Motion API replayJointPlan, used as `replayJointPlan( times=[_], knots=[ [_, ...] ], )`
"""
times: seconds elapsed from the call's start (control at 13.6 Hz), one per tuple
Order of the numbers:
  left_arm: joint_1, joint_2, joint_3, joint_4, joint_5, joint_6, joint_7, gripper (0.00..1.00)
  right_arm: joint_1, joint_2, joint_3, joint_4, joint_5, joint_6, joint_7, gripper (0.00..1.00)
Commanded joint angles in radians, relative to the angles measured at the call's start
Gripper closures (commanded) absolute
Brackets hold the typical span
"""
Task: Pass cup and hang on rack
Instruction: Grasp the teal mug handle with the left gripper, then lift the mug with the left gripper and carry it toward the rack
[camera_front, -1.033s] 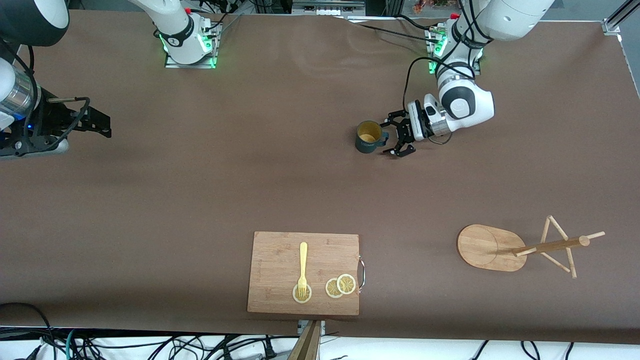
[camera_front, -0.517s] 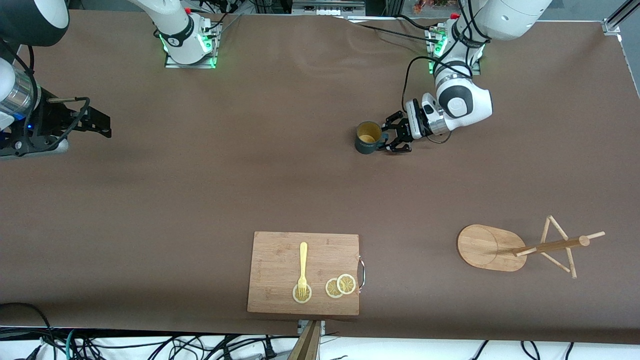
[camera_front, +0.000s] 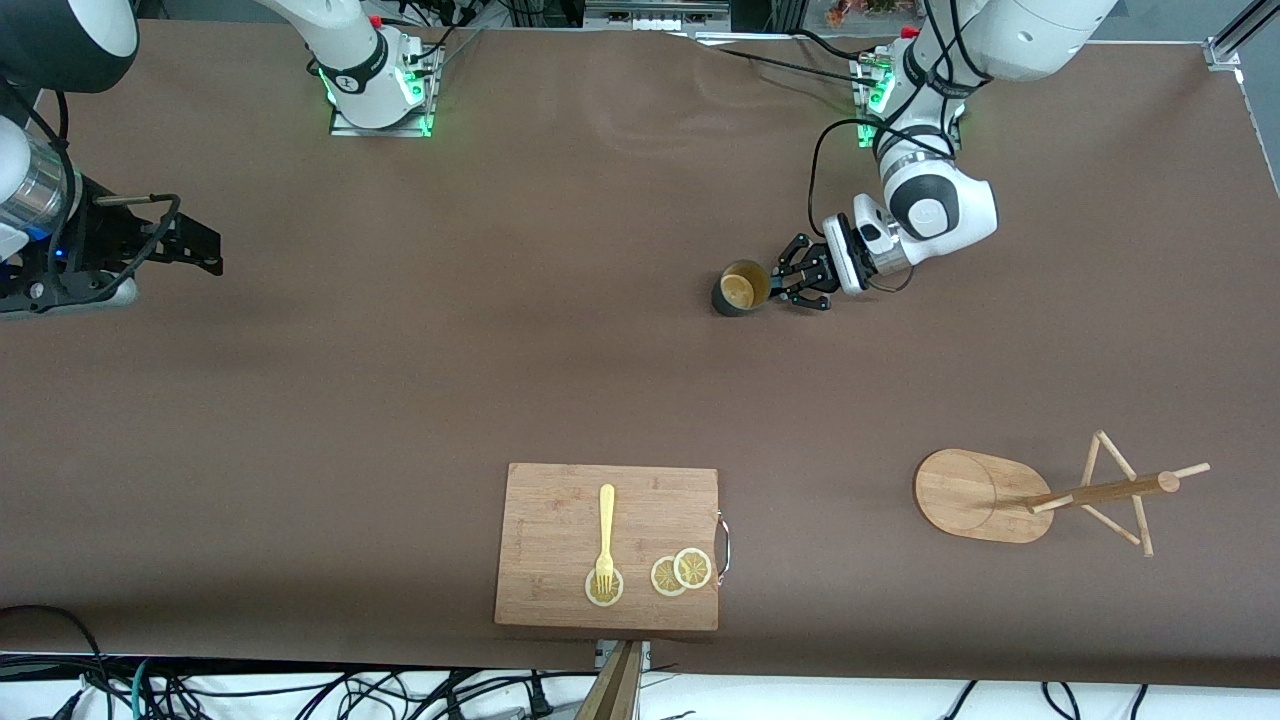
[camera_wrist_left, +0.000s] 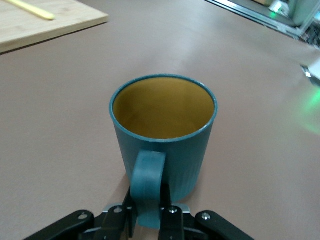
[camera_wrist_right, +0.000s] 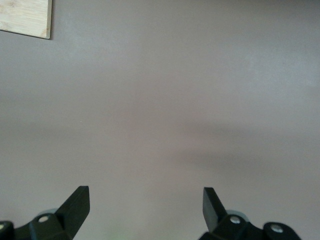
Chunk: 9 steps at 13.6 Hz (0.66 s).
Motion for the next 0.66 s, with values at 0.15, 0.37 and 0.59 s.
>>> replayJointPlan(
  times=[0.15,0.37,0.59],
  knots=[
    [0.094,-0.137,-0.001,-0.009,0.196,-0.078,-0.475,1.00,0.000,-0.004,0.001,-0.003,-0.007,0.006,0.005,0.00],
    [0.177,-0.192,0.057,0.041,0.464,-0.234,-0.811,1.00,0.002,-0.004,0.001,-0.003,-0.007,0.006,0.005,0.00],
    [0.177,-0.217,0.213,0.150,0.650,-0.477,-1.119,1.00,0.002,-0.004,0.001,-0.003,-0.007,0.004,0.005,0.00]
  ],
)
